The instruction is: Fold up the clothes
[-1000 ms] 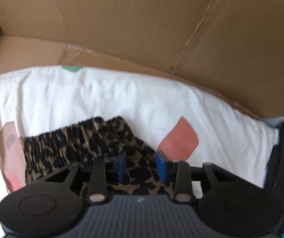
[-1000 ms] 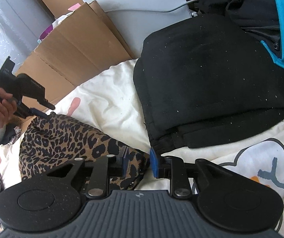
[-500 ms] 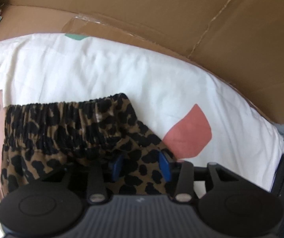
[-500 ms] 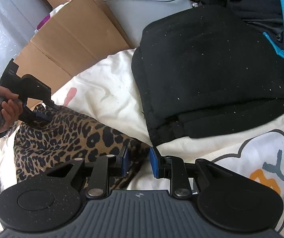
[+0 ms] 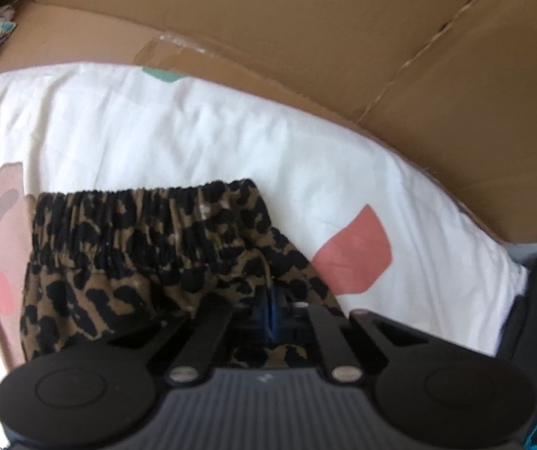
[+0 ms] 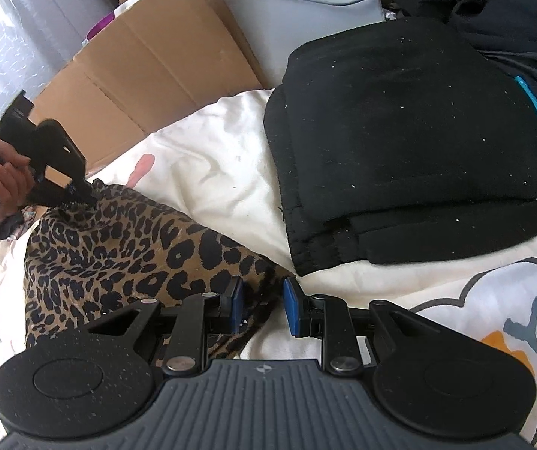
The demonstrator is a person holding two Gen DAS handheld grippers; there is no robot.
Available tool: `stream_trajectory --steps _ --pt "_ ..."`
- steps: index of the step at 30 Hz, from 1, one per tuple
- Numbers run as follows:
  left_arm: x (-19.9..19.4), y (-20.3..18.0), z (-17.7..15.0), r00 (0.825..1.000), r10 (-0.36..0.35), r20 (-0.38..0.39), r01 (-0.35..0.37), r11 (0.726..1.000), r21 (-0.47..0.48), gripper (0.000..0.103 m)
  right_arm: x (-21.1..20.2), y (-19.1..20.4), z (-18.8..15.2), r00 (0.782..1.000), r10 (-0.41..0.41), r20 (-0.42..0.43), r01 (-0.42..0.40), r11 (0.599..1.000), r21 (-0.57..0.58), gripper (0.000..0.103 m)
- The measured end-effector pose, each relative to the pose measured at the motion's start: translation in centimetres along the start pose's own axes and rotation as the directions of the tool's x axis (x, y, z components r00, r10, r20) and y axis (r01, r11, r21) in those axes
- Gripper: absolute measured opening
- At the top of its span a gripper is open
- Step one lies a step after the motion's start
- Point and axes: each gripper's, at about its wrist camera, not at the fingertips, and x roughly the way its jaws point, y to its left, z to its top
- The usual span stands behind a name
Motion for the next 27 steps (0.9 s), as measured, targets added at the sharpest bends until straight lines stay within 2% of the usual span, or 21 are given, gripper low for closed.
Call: stream_trajectory --steps 6,8,9,10,17,27 --pt "-2.7 -0.6 0.2 0.999 -0.042 0.024 0.042 0.999 0.016 0.001 0.4 -0.1 0.3 1.000 0.011 0.015 -0.011 1.000 0.009 0.025" --pt "-3.4 -0.9 0.1 0.998 -0.052 0.033 0.051 0.998 0.028 0.001 0.5 0.0 0.4 1.000 0.024 0.018 -0.024 1.000 -0.004 0.018" --pt "-3.7 -0.9 0.2 0.998 -0.055 0.036 0.054 0.998 0.033 0.001 0.5 0.1 0.4 1.000 0.024 0.017 -0.024 1.000 -0.011 0.004" --pt "-3.7 -1.0 0.3 0.998 -0.059 0.038 0.058 0.998 0.033 0.001 0.5 0.2 0.4 1.000 0.024 0.015 -0.024 1.000 -0.018 0.001" --pt "-3.3 -1.5 1.1 0.995 -0.084 0.044 0.082 0.996 0.037 0.001 -0.8 0.4 0.3 0.999 -0.006 0.050 0.007 0.999 -0.038 0.000" --pt "2.3 -1.9 1.2 0.996 -0.072 0.045 0.069 0.996 0.063 0.002 -0.1 0.0 0.7 0.999 -0.035 0.007 0.035 0.999 -0.009 0.001"
